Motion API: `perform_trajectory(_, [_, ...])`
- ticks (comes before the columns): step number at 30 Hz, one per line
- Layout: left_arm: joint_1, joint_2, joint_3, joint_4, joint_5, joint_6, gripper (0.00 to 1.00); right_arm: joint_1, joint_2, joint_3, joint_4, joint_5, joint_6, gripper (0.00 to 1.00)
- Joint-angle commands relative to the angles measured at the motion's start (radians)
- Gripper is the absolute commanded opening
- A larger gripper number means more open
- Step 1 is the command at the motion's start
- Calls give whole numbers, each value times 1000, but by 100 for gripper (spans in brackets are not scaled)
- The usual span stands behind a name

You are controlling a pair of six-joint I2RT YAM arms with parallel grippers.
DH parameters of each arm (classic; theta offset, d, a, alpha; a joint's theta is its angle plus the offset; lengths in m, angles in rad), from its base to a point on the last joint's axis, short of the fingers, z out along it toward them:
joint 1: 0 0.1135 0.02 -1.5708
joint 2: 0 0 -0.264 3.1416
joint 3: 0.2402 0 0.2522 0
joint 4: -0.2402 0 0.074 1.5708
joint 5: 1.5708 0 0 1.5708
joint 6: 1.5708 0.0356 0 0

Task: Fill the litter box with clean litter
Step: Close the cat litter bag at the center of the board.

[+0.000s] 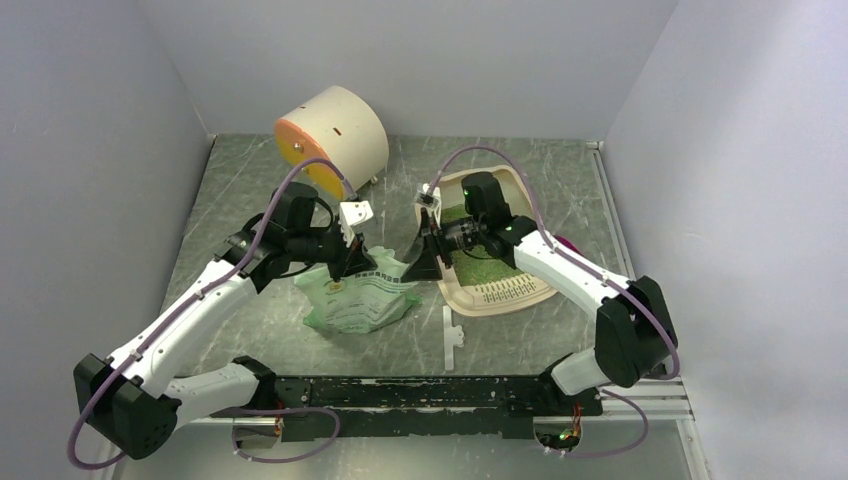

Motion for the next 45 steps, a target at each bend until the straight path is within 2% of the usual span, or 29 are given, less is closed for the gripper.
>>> perform_trajectory(1, [-4, 12, 25, -26, 18, -27, 5, 18, -55, -53, 206, 119, 137, 60])
perform_trajectory(2, [-4, 13, 30, -30, 7, -21, 5, 19, -70, -68, 225, 154, 136, 52])
perform_trajectory(6, [-4, 1, 28, -37, -75, 43, 5, 22, -106, -108, 302, 282, 172, 8])
perform_trajectory(7, [-3, -7, 21, -31, -96, 55, 5, 26, -112, -114, 310, 320, 178, 0])
perform_trajectory(9, [-4, -21, 18, -33, -136, 79, 5, 27, -115, -118, 316, 378, 211, 0])
perform_trajectory(10, [-4, -27, 20, -35, -140, 86, 5, 17, -108, -116, 326, 352, 242, 0])
perform_trajectory(14, [-4, 30, 87, -117, -124, 71, 5, 4, -37, -83, 381, 63, 364, 0])
perform_trajectory(17, [-4, 111, 145, -198, -31, 62, 5, 7, -16, -78, 379, -50, 413, 0])
perform_trajectory(21, [4, 152, 182, -293, 30, 66, 5, 7, 0, -41, 211, -173, 308, 0])
perform_trajectory(25, [38, 139, 198, -323, 112, 48, 5, 5, 25, 21, 5, -177, 216, 0])
perform_trajectory(26, [51, 143, 205, -350, 130, 55, 5, 5, 29, 27, 4, -149, 238, 0])
perform_trajectory(30, [132, 155, 237, -461, 185, 112, 5, -15, 71, 25, 45, -205, 309, 0])
perform_trajectory(34, [218, 109, 188, -414, 292, 81, 5, -50, 69, -11, 80, -188, 374, 0])
perform_trajectory(38, [224, 150, 170, -414, 392, 99, 5, -51, 71, -18, 114, -168, 447, 0])
perform_trajectory(39, [224, 164, 167, -425, 412, 113, 5, -50, 73, -13, 106, -153, 453, 2])
perform_trajectory(42, [224, 190, 177, -462, 421, 137, 5, -49, 54, 66, -89, 18, 296, 24])
perform_trajectory(45, [224, 186, 175, -444, 409, 100, 5, -50, -51, 67, -77, 223, 178, 39])
